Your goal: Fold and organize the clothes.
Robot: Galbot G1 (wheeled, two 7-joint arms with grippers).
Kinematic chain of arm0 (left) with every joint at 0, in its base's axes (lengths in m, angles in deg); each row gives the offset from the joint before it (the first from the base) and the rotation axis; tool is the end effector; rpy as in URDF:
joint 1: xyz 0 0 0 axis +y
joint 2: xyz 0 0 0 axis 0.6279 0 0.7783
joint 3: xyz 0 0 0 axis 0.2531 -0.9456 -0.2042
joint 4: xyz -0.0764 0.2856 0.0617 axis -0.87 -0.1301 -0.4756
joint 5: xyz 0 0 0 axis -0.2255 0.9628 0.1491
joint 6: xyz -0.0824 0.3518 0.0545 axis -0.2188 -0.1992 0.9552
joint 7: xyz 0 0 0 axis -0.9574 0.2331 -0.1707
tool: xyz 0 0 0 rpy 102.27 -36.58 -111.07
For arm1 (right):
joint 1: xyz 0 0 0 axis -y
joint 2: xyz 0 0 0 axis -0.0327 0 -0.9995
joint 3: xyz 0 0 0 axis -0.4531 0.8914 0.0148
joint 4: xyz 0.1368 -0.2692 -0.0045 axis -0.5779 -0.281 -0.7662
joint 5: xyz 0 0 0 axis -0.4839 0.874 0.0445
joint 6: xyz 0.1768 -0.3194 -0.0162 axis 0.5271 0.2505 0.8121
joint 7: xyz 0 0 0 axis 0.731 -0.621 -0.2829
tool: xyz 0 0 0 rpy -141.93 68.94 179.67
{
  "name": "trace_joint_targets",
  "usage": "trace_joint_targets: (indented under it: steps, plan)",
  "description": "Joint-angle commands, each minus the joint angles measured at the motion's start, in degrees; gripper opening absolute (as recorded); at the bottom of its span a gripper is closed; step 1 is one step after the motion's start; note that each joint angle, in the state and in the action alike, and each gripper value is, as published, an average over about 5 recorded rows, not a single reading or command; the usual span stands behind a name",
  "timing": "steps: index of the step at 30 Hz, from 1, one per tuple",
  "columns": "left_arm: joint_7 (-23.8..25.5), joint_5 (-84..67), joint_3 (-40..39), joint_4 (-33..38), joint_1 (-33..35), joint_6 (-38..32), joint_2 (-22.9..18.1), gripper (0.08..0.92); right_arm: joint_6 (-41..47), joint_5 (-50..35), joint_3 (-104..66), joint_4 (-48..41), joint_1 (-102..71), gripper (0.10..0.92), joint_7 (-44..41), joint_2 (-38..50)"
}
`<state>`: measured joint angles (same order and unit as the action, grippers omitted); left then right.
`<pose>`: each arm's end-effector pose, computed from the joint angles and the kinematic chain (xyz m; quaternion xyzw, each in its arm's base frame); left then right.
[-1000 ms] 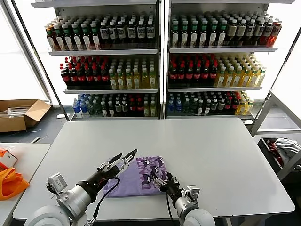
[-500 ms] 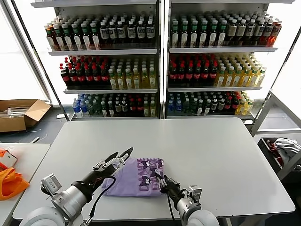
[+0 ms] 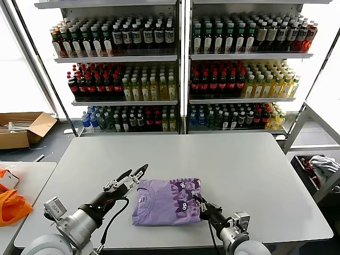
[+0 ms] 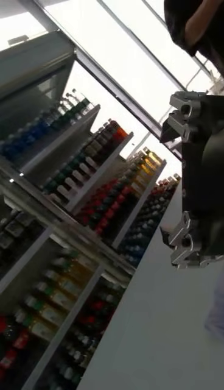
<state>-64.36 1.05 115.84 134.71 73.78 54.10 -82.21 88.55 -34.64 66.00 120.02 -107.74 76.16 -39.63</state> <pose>0.2155 0.0215 -0.1133 -0.2284 -0.9010 0.3312 0.1622 0.2443 0.0203 -0.2513 0.1892 -0.9452 -0.1428 0.2246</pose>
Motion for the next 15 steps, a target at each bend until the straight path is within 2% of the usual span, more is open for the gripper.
trace_joint_targets:
  steps: [1,9,15]
  plan:
    - [0.6,0.6,0.4,1.0,0.7,-0.4,-0.6,0.823,-2.5,6.4,-5.1,3.7,-5.1,0.174,-3.1,2.1]
    - [1.0,0.5,1.9,3.2,2.4,-0.9,-0.4,0.823,-5.9,9.4,-6.2,8.0,-8.1,0.403,-3.7,1.7]
    - [1.0,0.5,2.0,4.1,3.1,-1.3,-0.1,0.823,-6.5,15.5,4.6,3.6,1.9,0.559,-1.7,-2.1]
